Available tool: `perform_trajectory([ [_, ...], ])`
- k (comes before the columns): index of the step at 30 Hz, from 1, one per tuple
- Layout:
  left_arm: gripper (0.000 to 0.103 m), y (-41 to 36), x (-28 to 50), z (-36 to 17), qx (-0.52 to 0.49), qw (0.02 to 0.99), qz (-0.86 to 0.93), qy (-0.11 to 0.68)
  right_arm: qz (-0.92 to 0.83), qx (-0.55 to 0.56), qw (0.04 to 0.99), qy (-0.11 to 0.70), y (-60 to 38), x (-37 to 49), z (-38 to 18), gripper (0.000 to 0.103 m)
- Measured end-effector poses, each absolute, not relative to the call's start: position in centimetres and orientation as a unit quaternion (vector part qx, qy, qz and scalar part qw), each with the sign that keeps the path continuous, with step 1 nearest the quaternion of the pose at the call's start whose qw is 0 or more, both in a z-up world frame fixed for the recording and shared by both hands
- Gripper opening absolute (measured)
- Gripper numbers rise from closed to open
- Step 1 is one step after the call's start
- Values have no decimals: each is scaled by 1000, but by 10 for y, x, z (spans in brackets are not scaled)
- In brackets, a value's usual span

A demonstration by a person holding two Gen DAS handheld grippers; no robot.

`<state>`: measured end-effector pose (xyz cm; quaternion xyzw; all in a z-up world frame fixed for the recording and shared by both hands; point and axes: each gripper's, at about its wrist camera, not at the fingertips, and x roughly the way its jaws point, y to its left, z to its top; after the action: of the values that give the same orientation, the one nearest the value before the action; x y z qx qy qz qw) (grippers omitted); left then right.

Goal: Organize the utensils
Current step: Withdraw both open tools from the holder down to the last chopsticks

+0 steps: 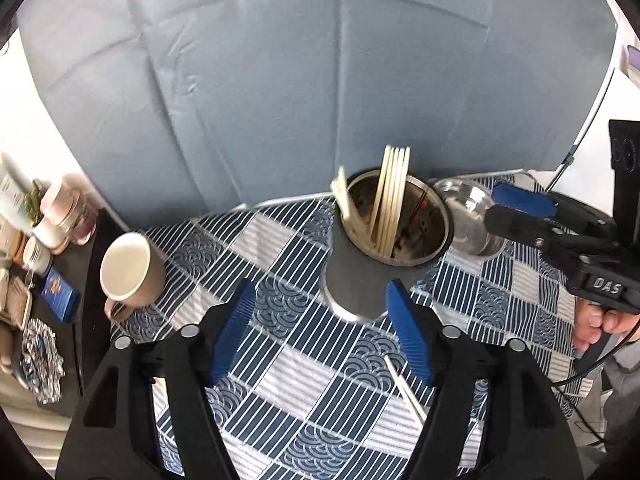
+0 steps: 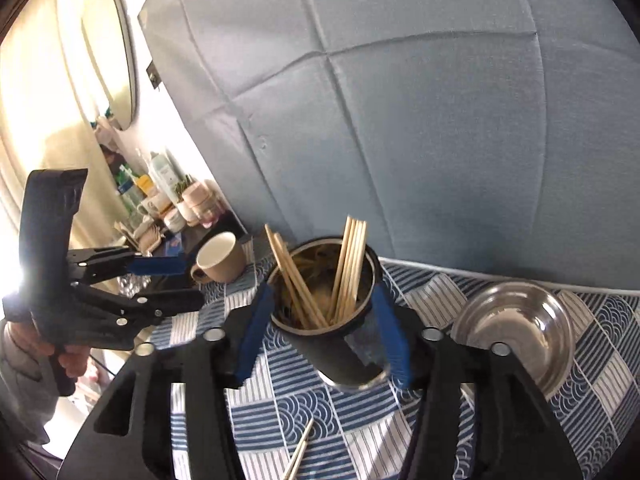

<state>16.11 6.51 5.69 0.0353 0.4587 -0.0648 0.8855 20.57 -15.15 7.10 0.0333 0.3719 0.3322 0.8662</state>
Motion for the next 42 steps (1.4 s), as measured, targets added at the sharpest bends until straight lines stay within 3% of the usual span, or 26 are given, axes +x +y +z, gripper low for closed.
perform_trajectory([
  [5, 80, 76, 149, 38, 32, 875, -48, 480, 326, 1, 857, 398, -149, 188, 56, 61],
  [15, 80, 84, 125, -9, 29, 842, -33, 537, 316, -79, 817, 476, -151, 136, 2, 69],
  [32, 80, 32, 109, -88, 57, 777, -68, 623, 319, -153, 705, 615, -158, 19, -81, 69],
  [42, 80, -2, 109, -114, 71, 756, -84, 646, 306, -159, 714, 609, -158, -1, -92, 61],
])
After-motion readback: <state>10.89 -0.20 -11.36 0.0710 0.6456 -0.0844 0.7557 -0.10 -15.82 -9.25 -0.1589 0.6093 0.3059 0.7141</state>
